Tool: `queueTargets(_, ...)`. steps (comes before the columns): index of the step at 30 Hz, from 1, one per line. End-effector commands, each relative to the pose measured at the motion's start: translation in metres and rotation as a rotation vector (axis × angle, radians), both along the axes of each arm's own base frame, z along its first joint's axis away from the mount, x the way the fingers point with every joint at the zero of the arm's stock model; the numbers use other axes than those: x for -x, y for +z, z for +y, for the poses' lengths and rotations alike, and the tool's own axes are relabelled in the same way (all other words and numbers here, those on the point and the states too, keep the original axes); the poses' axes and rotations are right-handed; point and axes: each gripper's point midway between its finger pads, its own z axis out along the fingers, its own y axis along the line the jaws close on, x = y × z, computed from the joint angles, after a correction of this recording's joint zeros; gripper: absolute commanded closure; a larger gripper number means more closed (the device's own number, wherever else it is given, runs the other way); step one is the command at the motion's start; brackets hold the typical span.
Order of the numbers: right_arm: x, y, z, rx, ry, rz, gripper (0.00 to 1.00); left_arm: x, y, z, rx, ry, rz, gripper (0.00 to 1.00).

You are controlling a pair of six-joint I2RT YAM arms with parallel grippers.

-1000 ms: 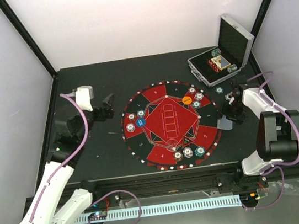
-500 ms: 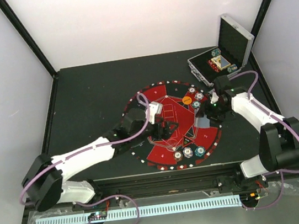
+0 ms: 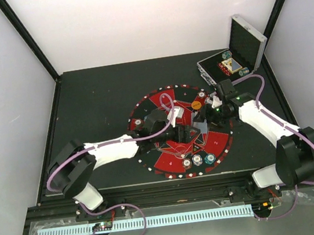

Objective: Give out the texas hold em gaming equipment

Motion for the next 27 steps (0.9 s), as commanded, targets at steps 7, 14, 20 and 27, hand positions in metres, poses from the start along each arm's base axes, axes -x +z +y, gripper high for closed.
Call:
queueTargets(7,-0.003,0.030,0.019,-0.096,0.016,-0.060,0.50,-0.023,0.002,-0.018,-0.005,0.079,0.025,0.24)
queueTargets(14,-0.002,0.032,0.022,-0.106,0.017,-0.064,0.50,-0.027,-0.004,-0.021,-0.029,0.086,0.046,0.55)
queueTargets(20,-0.002,0.030,0.023,-0.107,0.016,-0.061,0.50,-0.025,-0.009,-0.022,-0.036,0.086,0.077,0.72)
queueTargets(27,0.000,0.020,0.022,-0.091,0.008,-0.048,0.48,-0.025,-0.008,-0.025,-0.035,0.081,0.090,0.98)
